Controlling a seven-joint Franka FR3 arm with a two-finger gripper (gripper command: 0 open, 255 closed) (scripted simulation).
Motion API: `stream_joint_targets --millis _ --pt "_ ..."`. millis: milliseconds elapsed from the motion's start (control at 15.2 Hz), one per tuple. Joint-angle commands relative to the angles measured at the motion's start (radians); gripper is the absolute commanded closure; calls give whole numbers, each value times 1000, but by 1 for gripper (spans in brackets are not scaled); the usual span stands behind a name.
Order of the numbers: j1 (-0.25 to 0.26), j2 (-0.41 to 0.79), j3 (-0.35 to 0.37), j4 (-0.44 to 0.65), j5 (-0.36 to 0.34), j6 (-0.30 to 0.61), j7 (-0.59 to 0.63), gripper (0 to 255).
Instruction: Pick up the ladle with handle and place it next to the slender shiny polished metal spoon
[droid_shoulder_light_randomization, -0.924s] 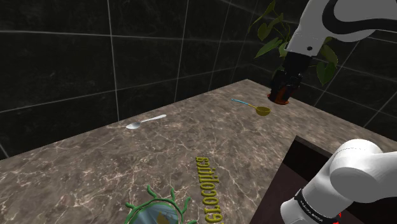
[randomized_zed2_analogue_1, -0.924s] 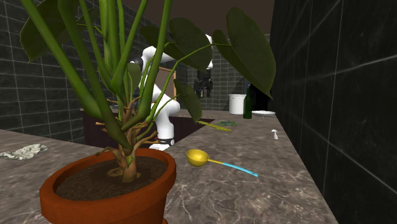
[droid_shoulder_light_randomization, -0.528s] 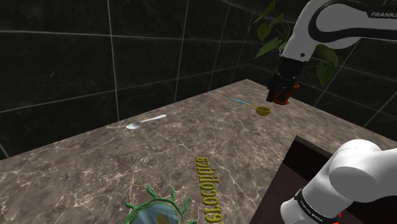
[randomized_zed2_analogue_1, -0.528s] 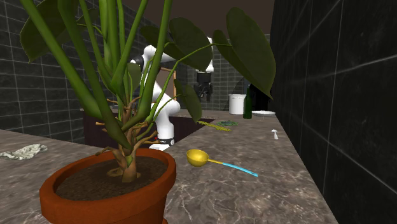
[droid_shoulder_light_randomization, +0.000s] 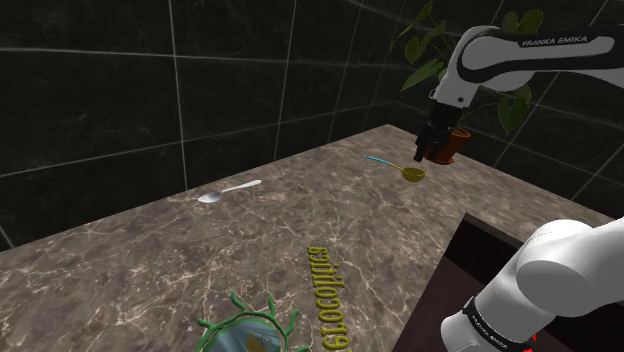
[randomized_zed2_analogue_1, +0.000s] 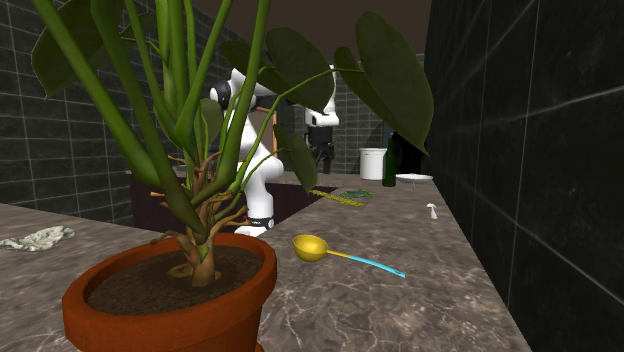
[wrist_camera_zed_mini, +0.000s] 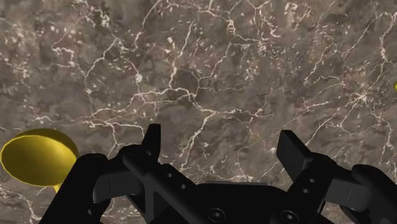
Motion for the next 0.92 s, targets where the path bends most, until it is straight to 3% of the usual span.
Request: stream_joint_targets --millis 0,396,858 --pt "3 78 -39 34 -3 40 -59 0" --pt "7 299 -146 146 25 128 -241 0" --pt "-13 596 -226 342 142 178 -469 0"
